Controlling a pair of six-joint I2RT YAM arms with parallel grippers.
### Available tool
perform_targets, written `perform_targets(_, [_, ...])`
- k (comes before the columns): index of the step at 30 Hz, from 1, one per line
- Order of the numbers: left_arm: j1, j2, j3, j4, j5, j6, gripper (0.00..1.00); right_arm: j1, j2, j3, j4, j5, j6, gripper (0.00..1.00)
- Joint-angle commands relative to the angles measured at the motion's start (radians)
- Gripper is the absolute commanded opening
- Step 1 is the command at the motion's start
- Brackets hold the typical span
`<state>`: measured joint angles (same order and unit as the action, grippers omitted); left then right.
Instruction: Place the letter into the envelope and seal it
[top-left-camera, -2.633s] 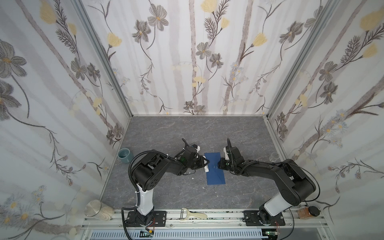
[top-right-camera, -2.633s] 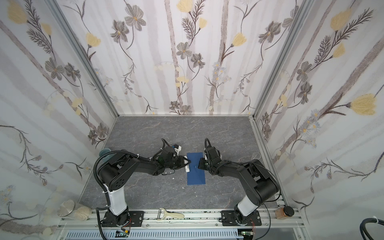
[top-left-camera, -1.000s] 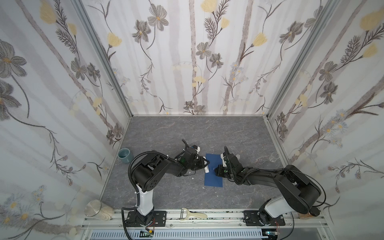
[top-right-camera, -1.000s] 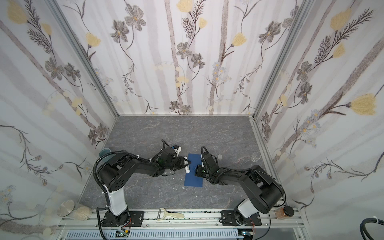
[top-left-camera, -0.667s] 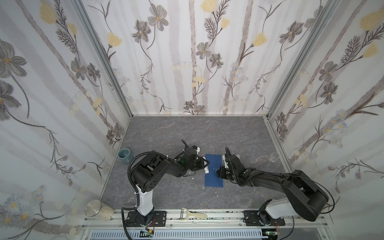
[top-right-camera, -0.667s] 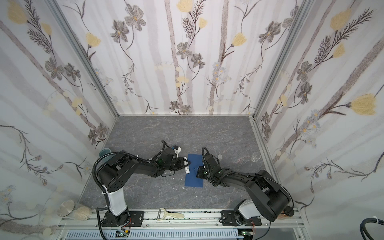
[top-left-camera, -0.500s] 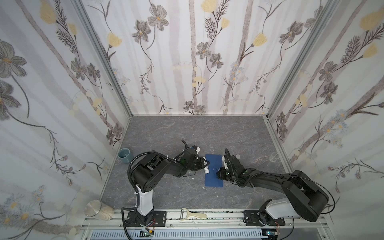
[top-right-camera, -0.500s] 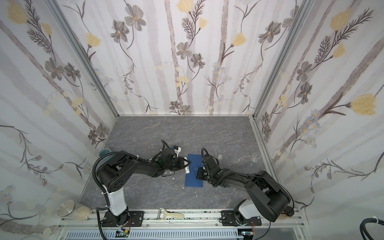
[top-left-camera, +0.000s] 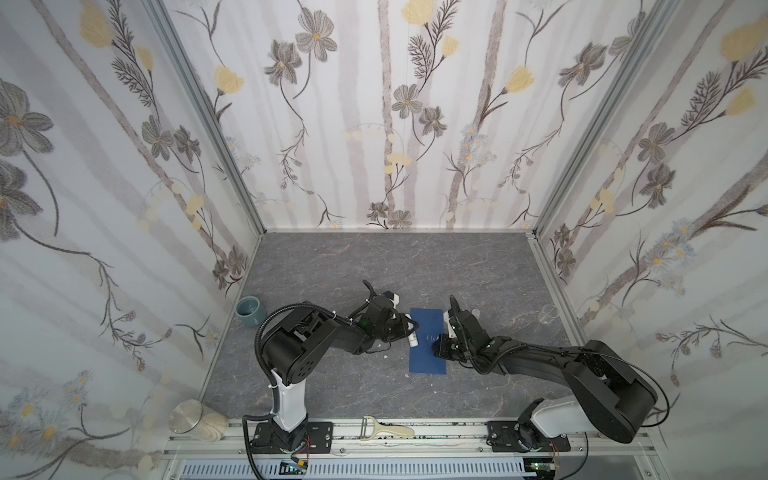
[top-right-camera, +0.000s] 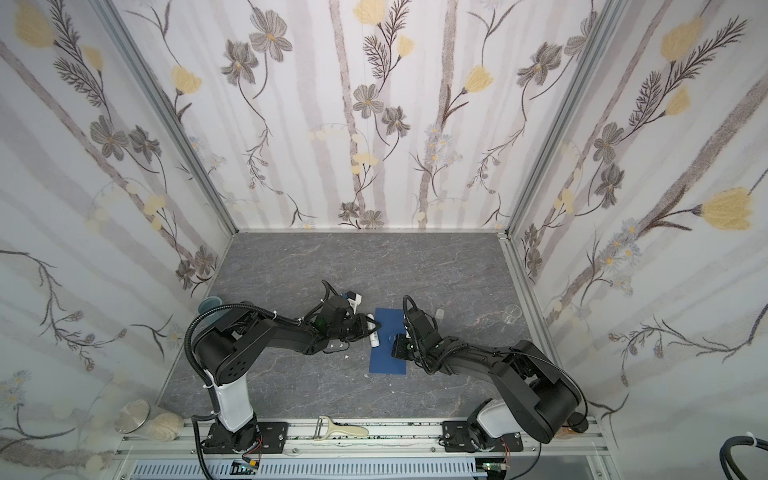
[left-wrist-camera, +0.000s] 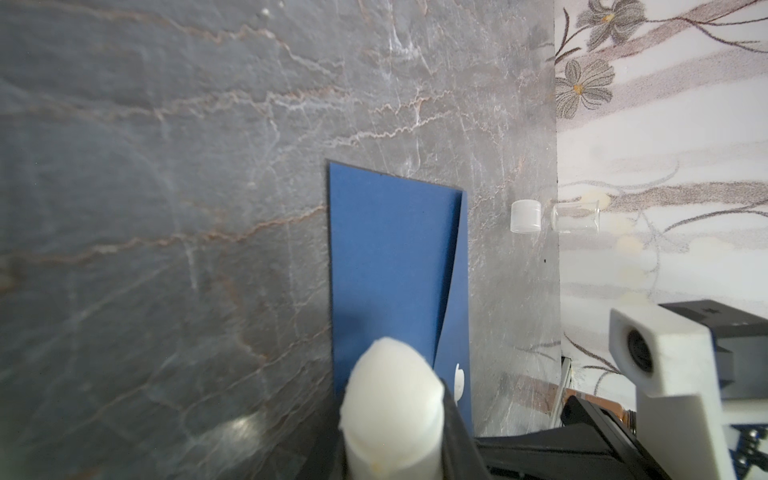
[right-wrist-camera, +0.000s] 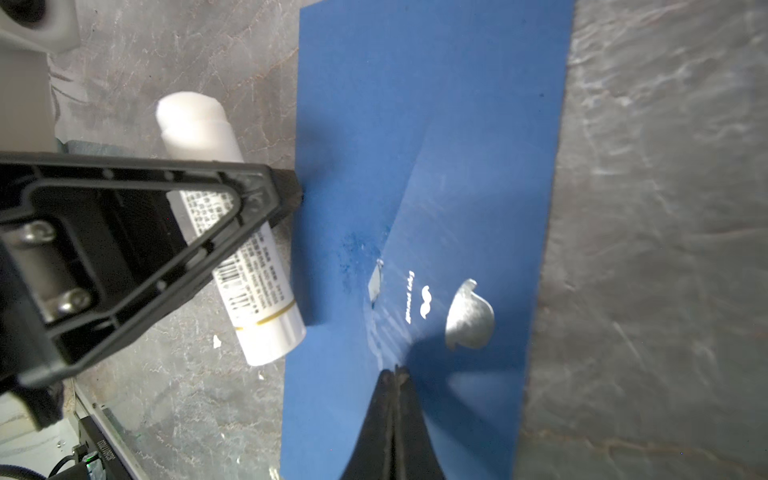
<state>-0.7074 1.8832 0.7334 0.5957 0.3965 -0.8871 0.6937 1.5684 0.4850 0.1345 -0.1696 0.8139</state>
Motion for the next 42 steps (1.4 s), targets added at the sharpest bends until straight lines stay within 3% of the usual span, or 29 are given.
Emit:
perform_targets(1, [0.001, 0.013, -0.005, -0.17, -0.031, 0.0, 0.0, 0.0, 0.012, 0.002, -0.012, -0.004, 0.004, 0.0])
perform_targets(10, [0.001, 0.013, -0.003, -0.17, -0.03, -0.003, 0.0, 0.004, 0.131, 0.043, 0.059, -0.012, 0.006, 0.0])
perform_targets(21, [0.003, 0.007, -0.003, -0.17, -0.034, 0.0, 0.0, -0.053, 0.058, 0.071, -0.029, 0.028, -0.059, 0.0])
perform_targets(31, [0.003, 0.015, 0.007, -0.17, -0.04, 0.003, 0.0, -0.077, 0.211, 0.134, 0.041, -0.016, -0.085, 0.0])
perform_targets(42, [0.006, 0.028, 0.017, -0.169, -0.035, 0.005, 0.0, -0.143, 0.147, 0.134, -0.018, 0.008, -0.144, 0.0])
